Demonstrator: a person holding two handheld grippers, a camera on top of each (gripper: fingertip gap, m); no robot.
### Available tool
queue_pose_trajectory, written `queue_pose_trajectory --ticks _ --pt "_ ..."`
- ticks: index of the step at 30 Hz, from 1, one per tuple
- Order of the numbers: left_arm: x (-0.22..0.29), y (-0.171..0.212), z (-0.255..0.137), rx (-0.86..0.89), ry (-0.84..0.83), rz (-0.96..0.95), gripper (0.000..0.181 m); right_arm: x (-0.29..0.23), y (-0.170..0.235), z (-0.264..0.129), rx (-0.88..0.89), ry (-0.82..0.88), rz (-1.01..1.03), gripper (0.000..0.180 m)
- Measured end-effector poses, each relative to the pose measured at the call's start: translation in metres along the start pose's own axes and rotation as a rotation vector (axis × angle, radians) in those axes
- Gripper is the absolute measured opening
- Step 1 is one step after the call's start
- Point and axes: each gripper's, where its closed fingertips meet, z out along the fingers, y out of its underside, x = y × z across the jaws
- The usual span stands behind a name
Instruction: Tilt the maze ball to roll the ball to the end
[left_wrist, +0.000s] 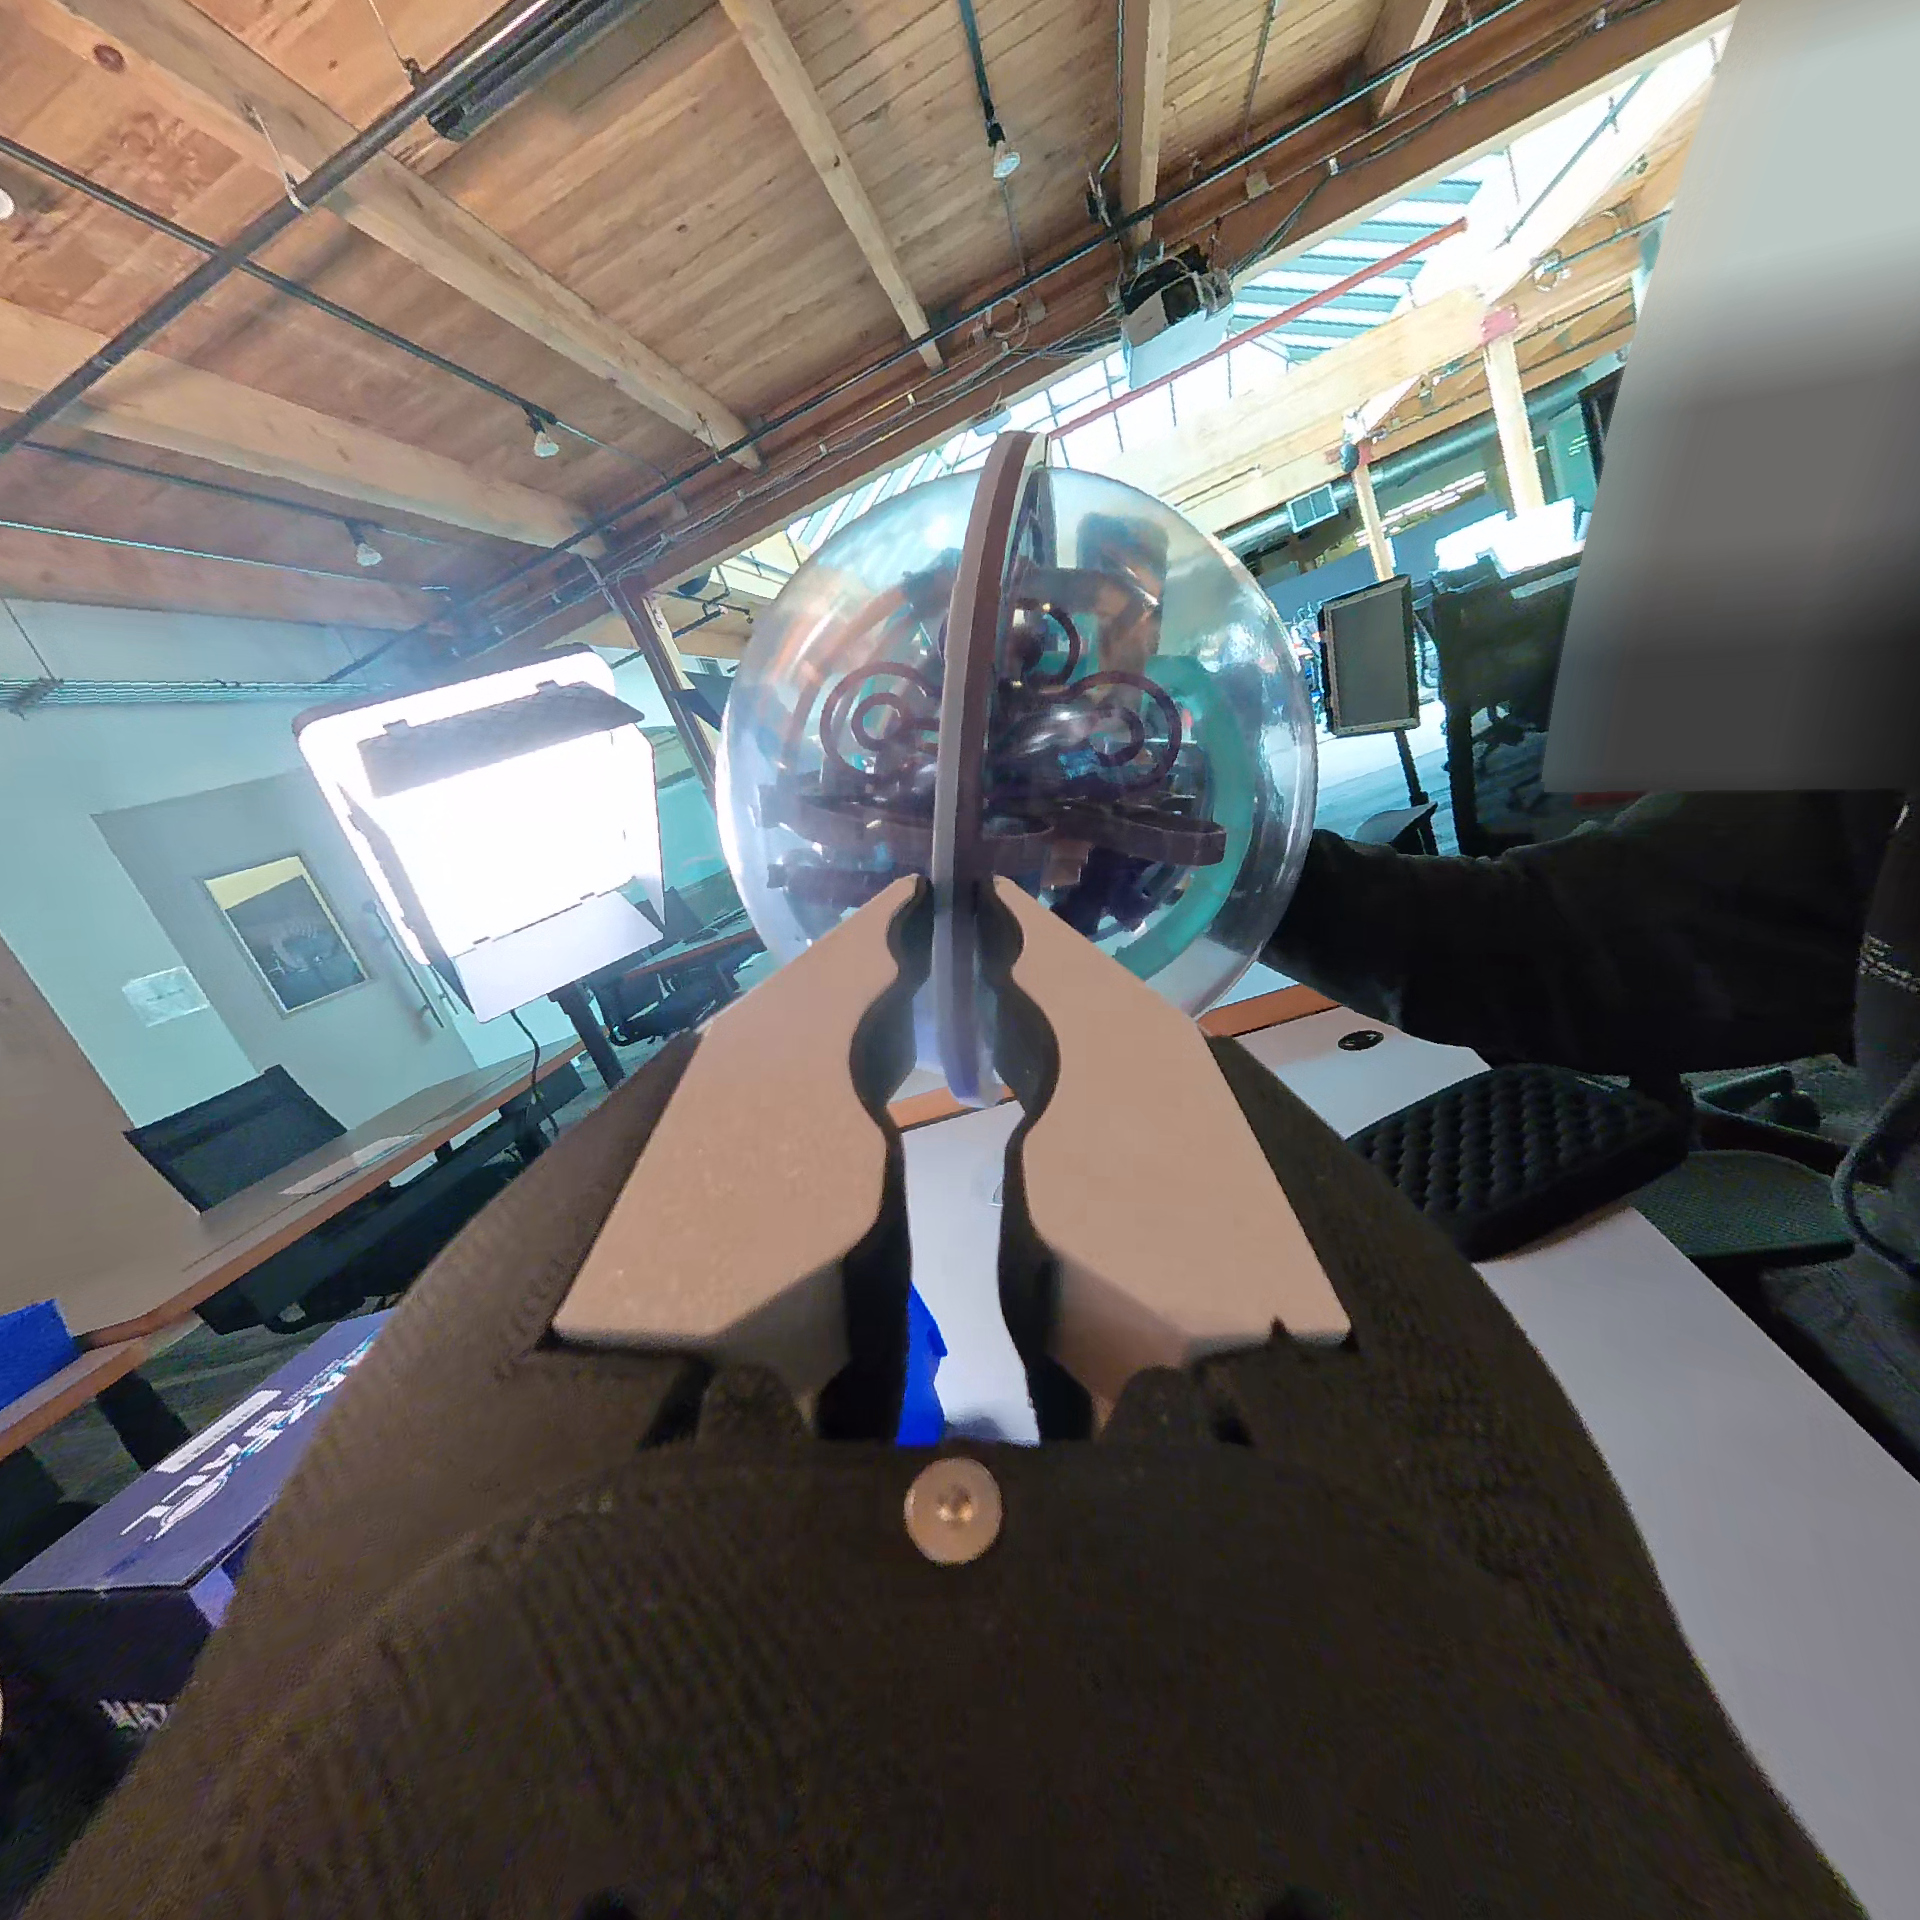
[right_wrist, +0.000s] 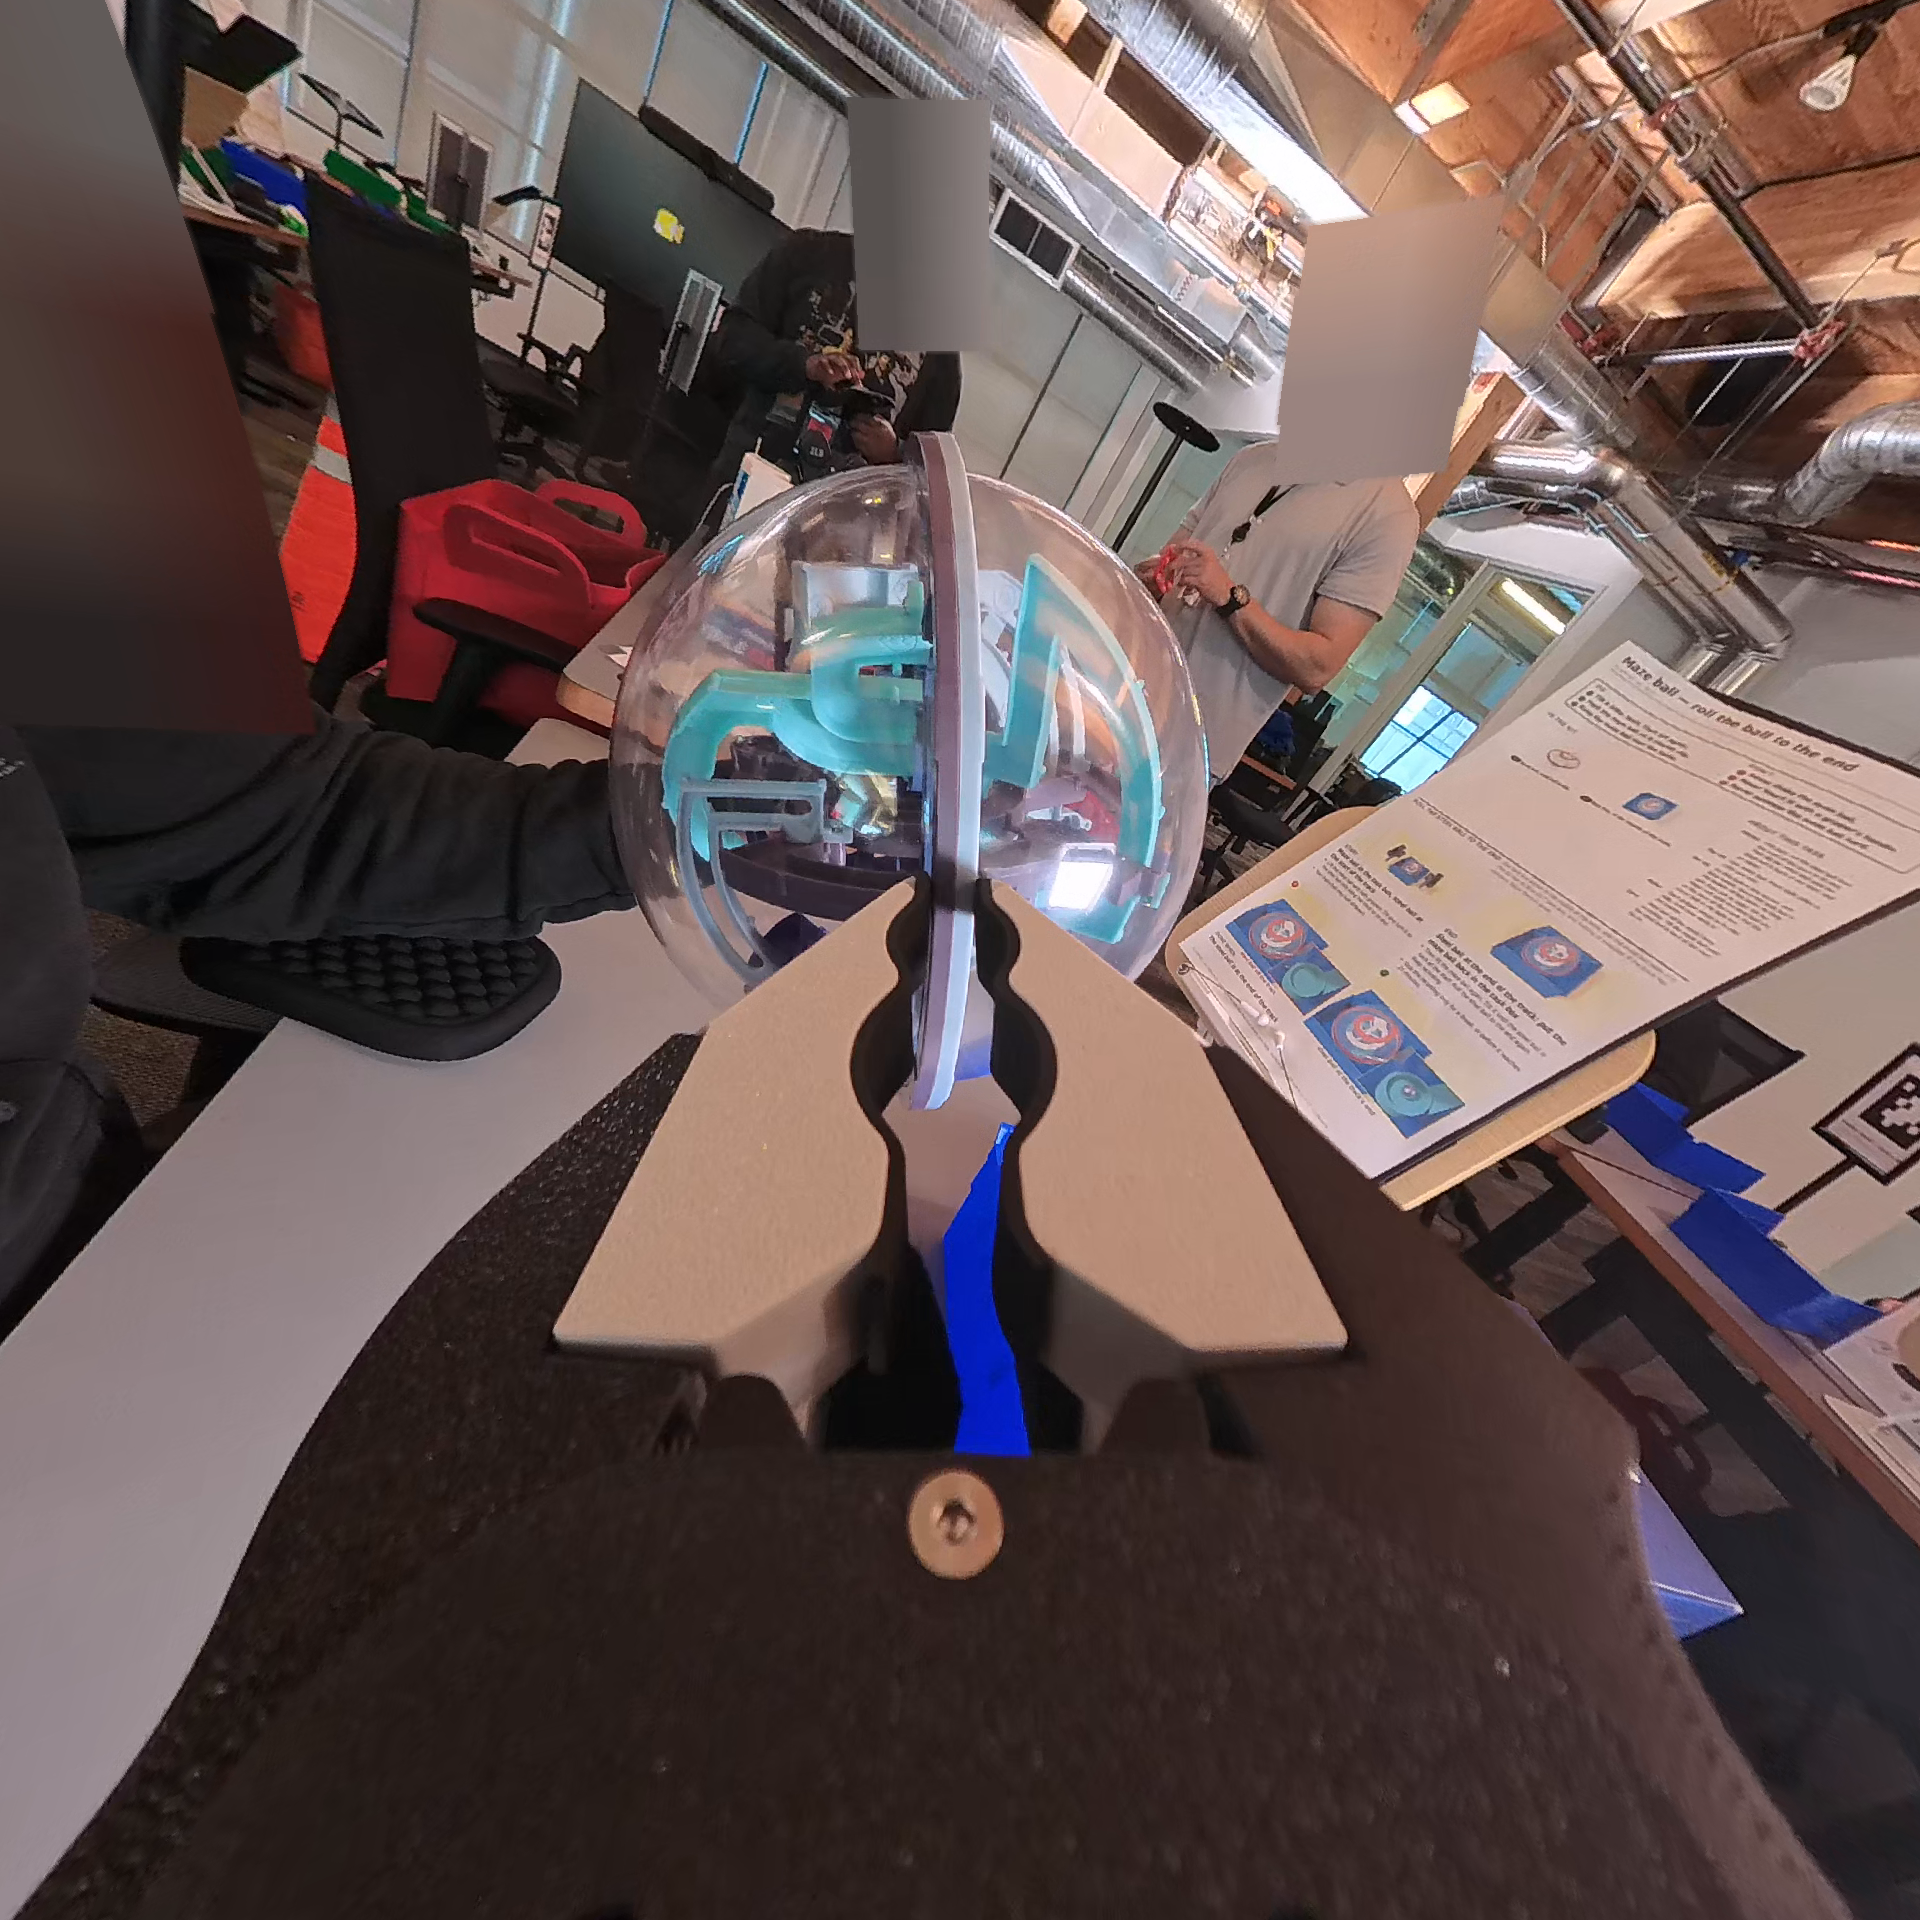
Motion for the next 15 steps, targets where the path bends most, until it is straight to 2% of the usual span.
queue_pose_trajectory --ticks 15 --pt "-0.0013 0.0026 0.0029 -0.043 -0.003 -0.038 0.007 -0.0005 0.001 -0.0039 -0.006 0.004 0.032 0.006"
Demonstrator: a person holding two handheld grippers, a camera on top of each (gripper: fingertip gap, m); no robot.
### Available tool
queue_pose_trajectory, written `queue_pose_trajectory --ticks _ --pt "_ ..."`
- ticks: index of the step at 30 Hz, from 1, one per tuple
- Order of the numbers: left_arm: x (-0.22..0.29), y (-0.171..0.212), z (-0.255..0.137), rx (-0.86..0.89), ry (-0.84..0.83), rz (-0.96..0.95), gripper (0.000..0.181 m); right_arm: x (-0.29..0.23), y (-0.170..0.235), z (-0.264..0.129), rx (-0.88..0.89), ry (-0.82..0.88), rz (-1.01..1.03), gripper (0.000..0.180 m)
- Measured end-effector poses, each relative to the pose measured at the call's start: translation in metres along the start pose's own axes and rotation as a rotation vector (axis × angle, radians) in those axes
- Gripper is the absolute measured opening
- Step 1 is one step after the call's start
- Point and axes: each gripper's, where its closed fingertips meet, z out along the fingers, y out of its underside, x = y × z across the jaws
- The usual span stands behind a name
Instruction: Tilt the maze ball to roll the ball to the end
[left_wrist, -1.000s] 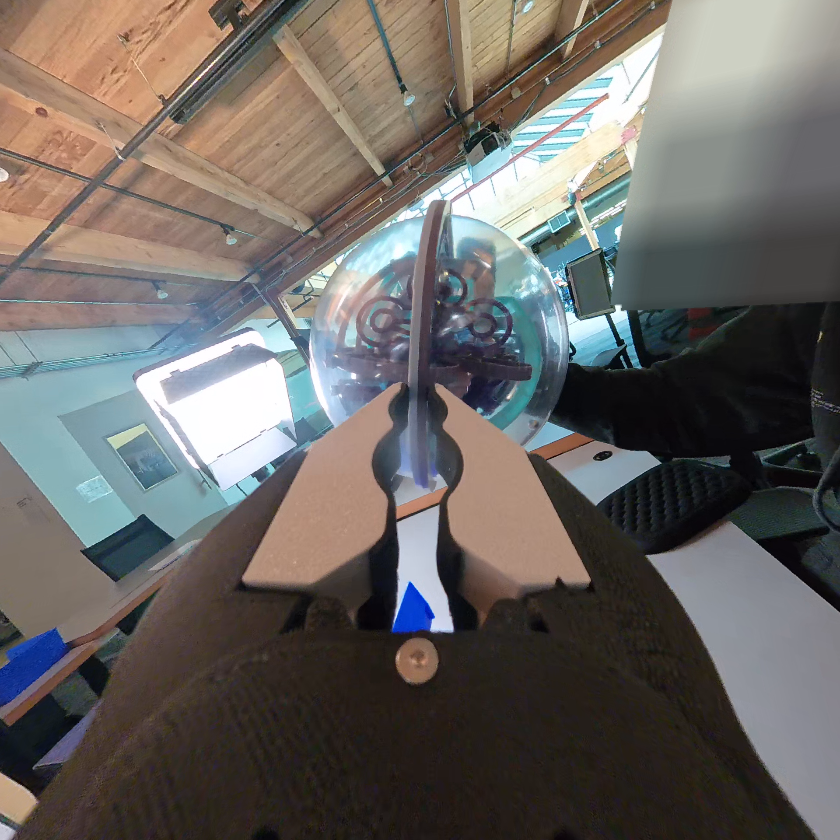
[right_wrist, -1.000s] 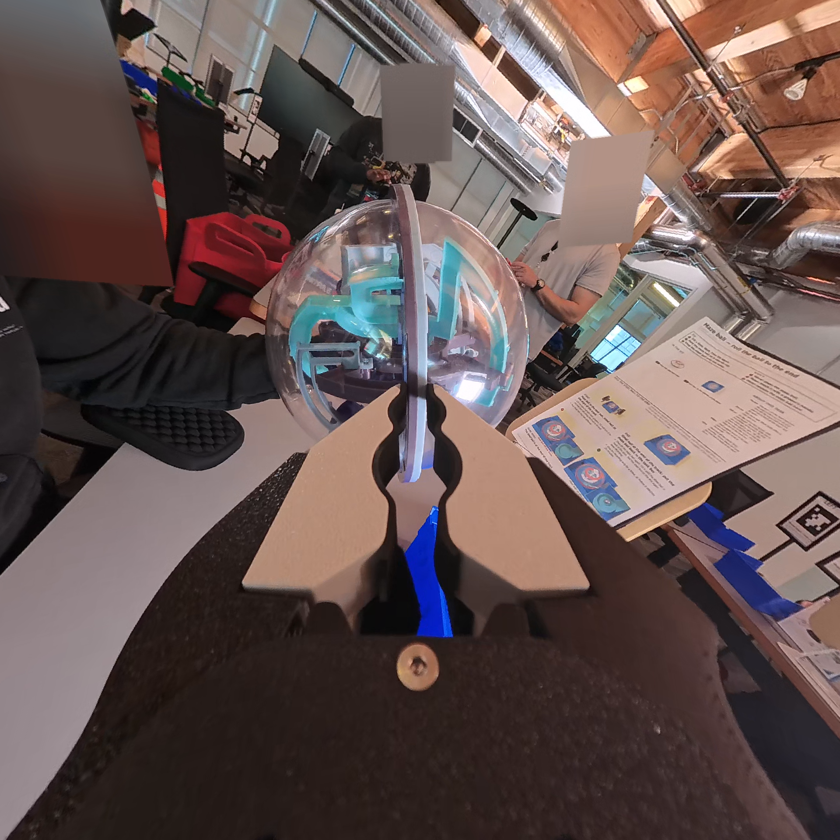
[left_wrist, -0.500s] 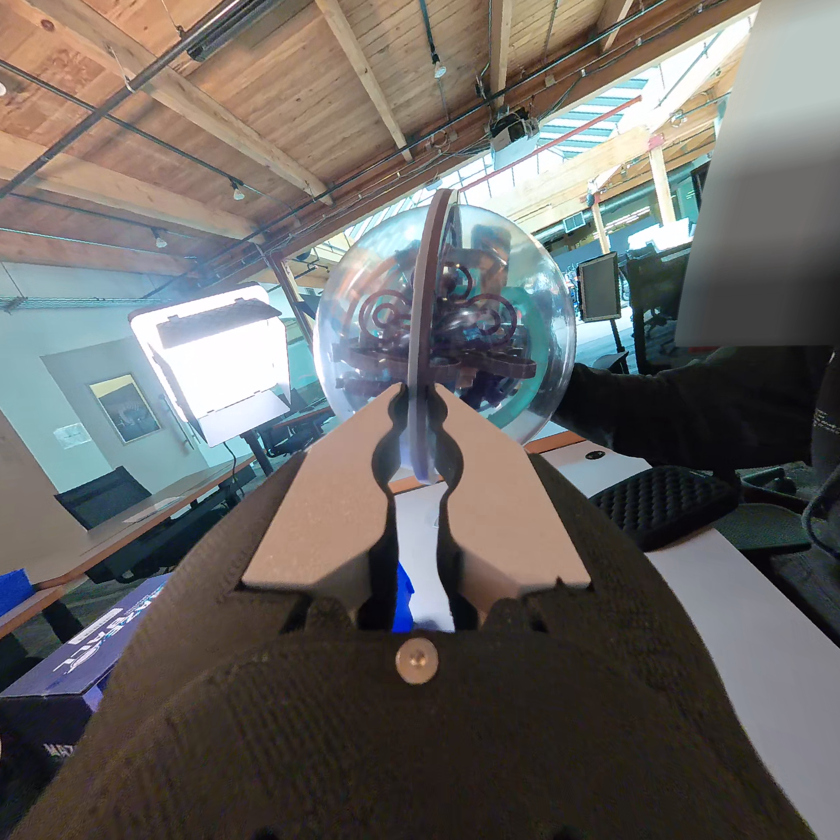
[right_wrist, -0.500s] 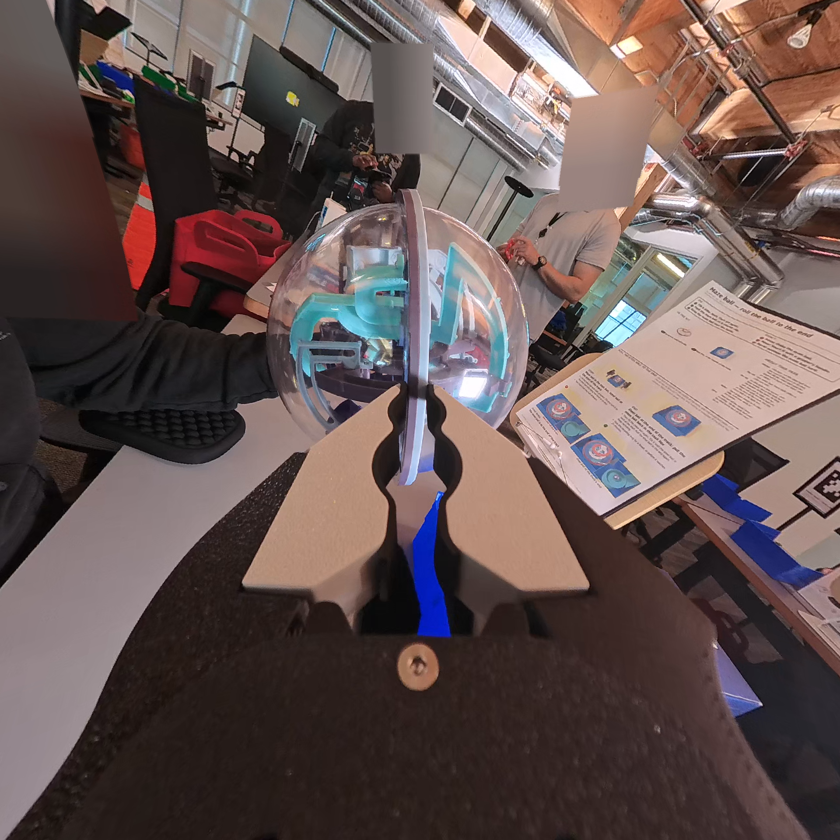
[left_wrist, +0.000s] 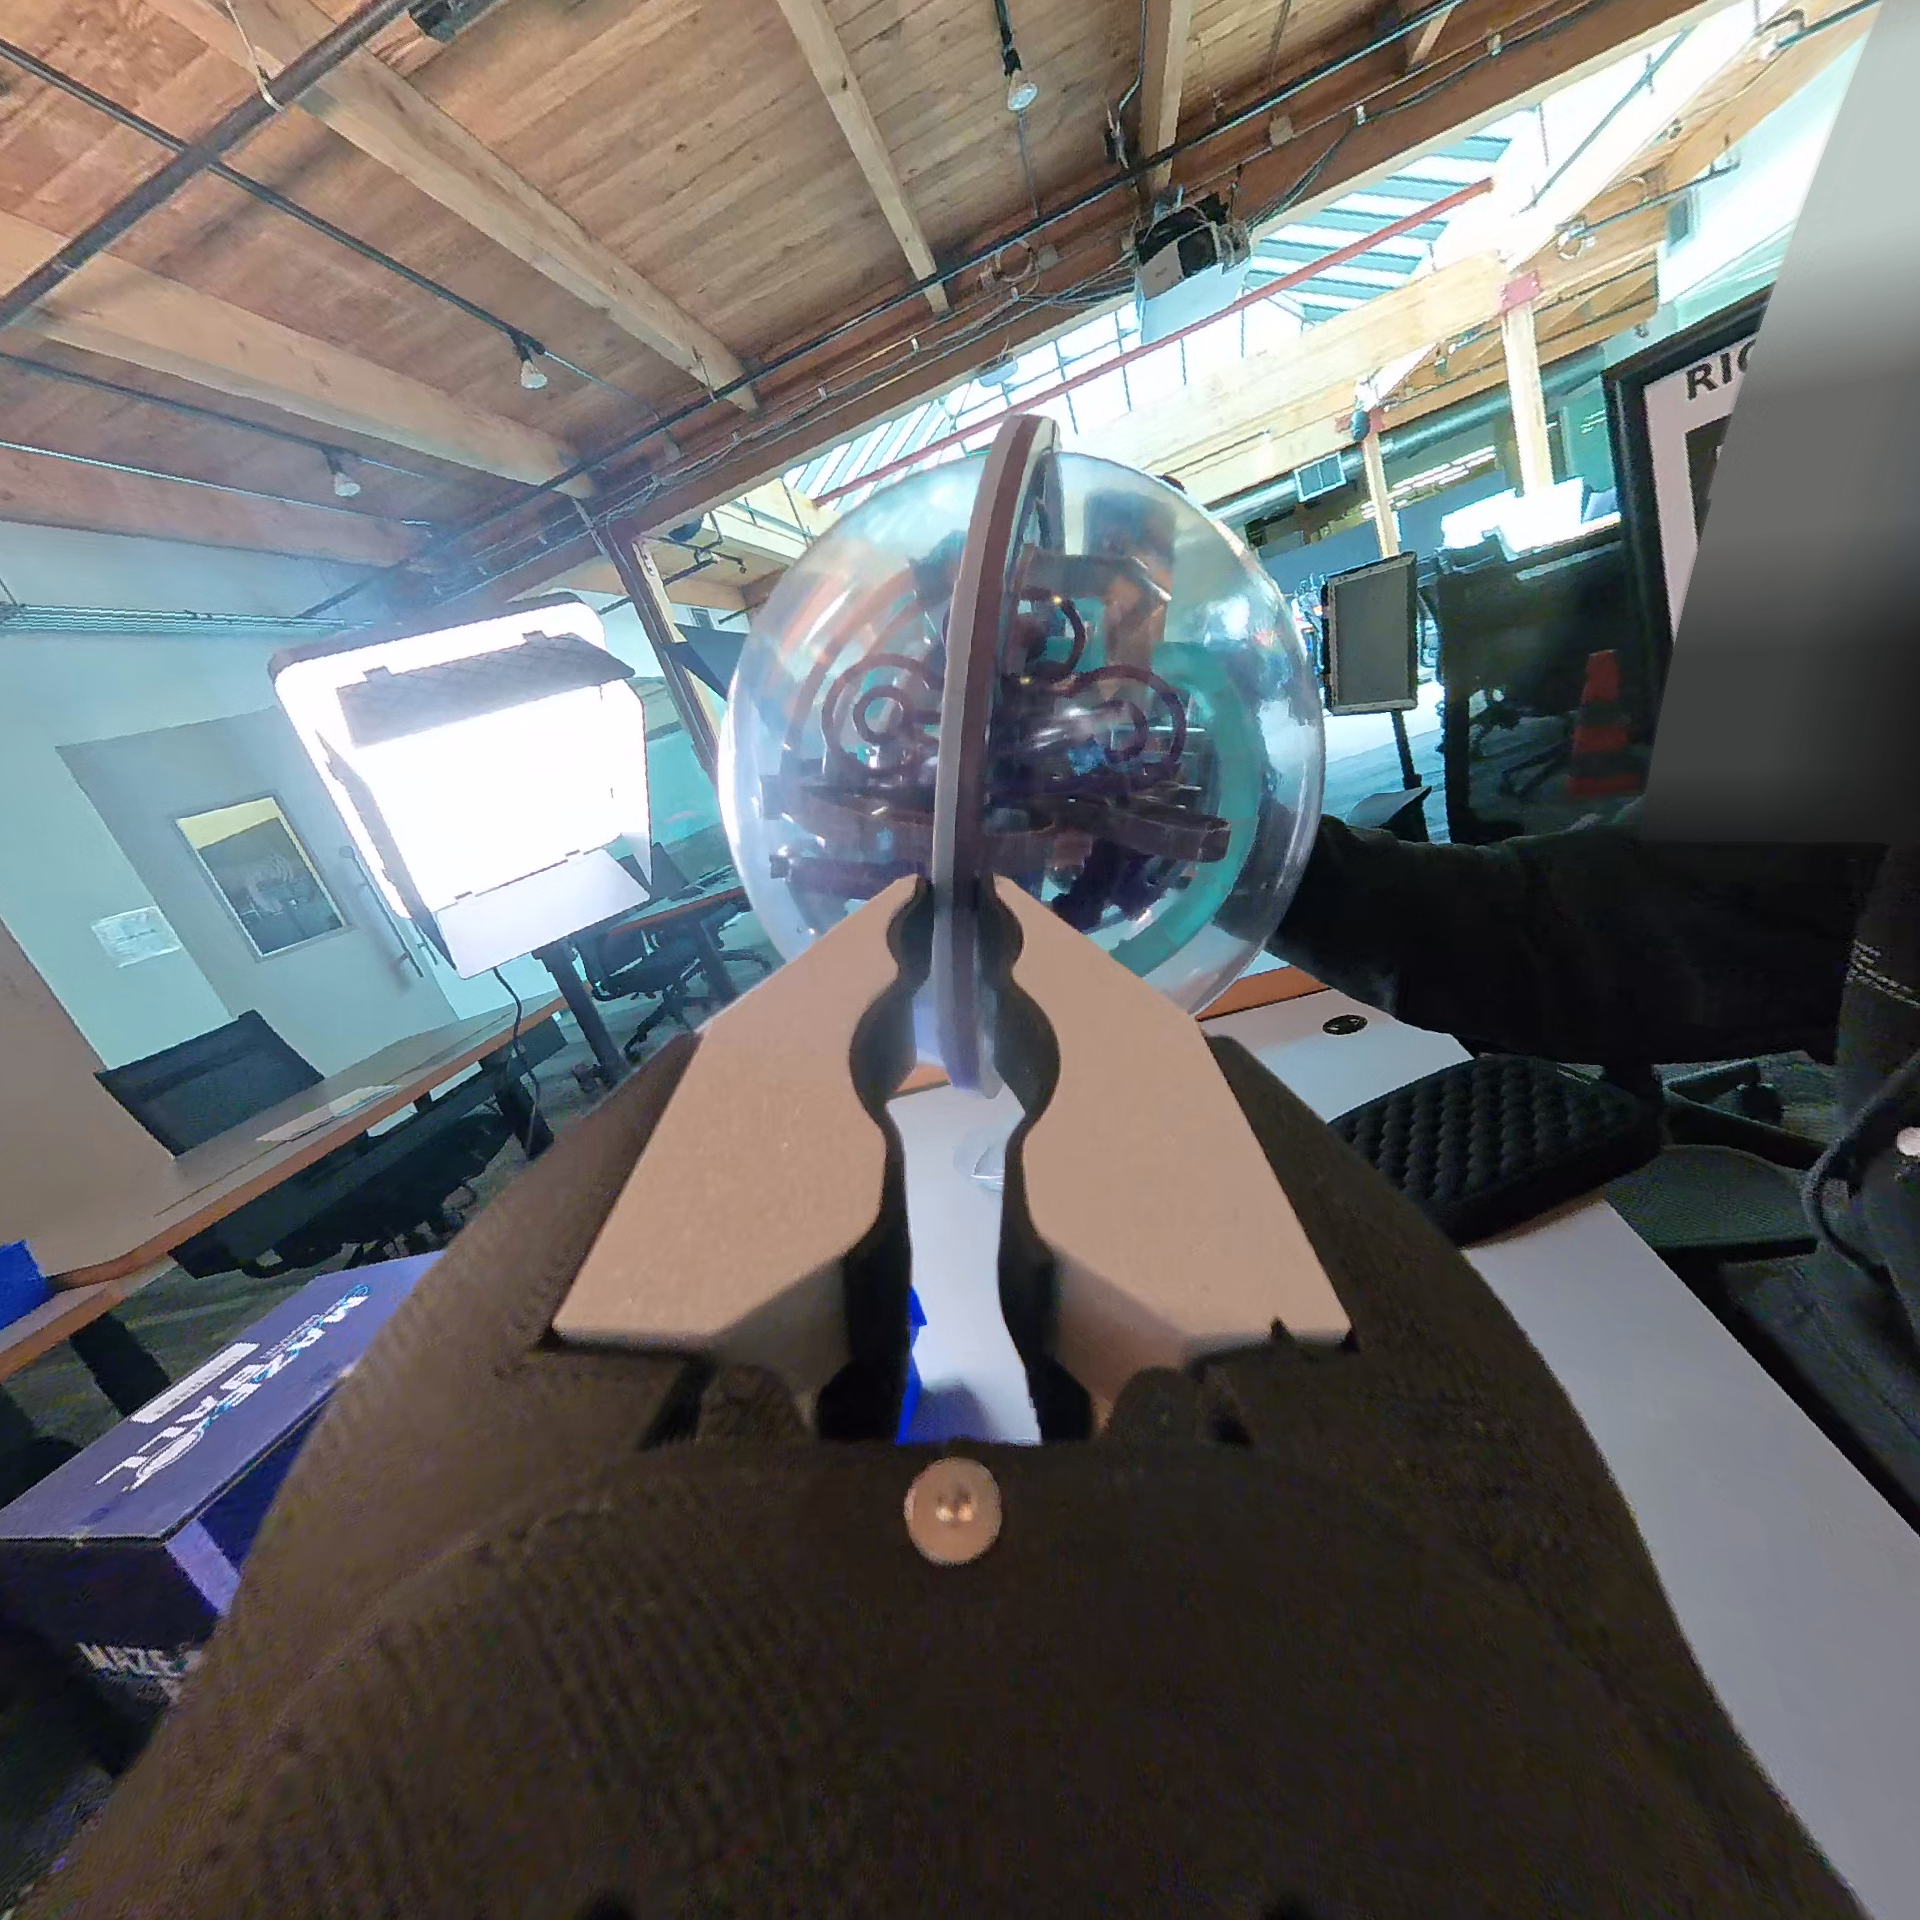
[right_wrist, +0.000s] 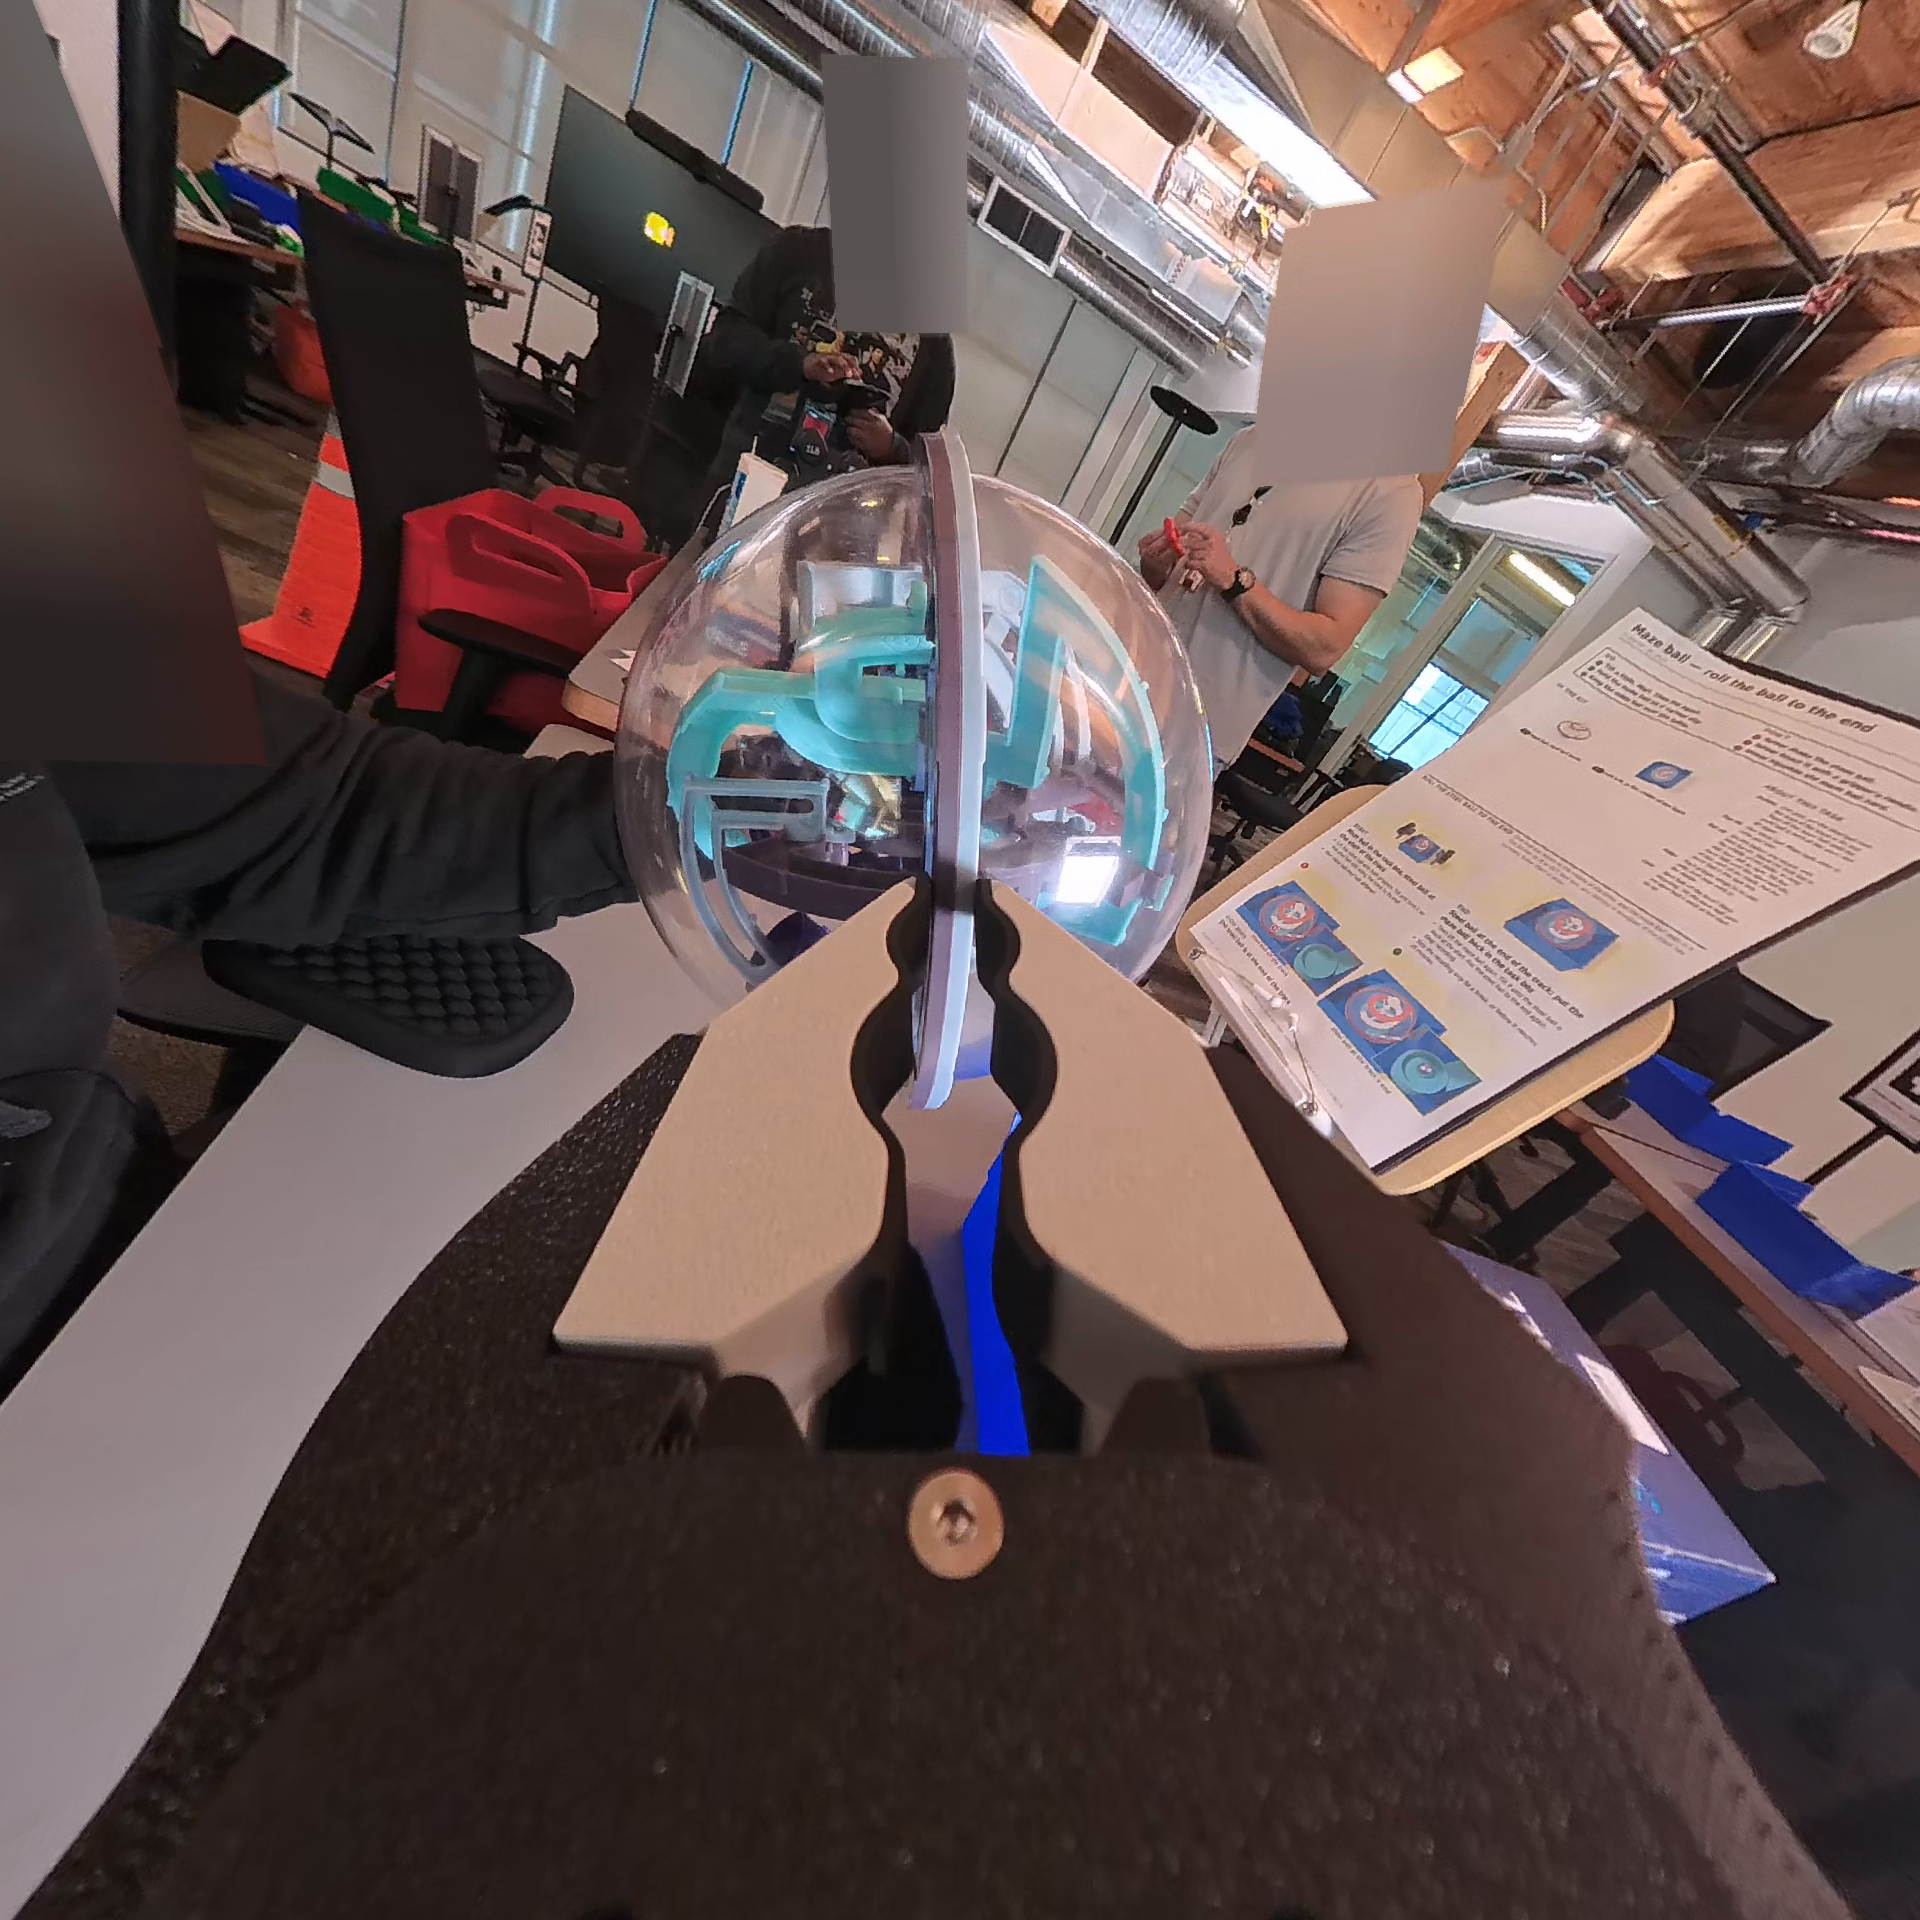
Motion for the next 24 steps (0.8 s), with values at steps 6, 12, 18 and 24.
queue_pose_trajectory --ticks 6,12,18,24 --pt "0.004 0.012 0.001 -0.042 -0.002 -0.083 0.008 -0.003 0.007 -0.003 -0.016 -0.007 0.043 0.006" --pt "0.012 0.026 -0.003 -0.064 -0.024 -0.208 0.007 -0.011 0.025 -0.006 -0.005 -0.017 0.14 0.006" --pt "0.018 0.045 -0.006 -0.1 -0.041 -0.285 0.007 -0.018 0.043 -0.009 -0.012 -0.019 0.213 0.006" --pt "0.025 0.061 -0.009 -0.122 -0.046 -0.35 0.007 -0.026 0.057 -0.012 -0.021 -0.02 0.261 0.006"
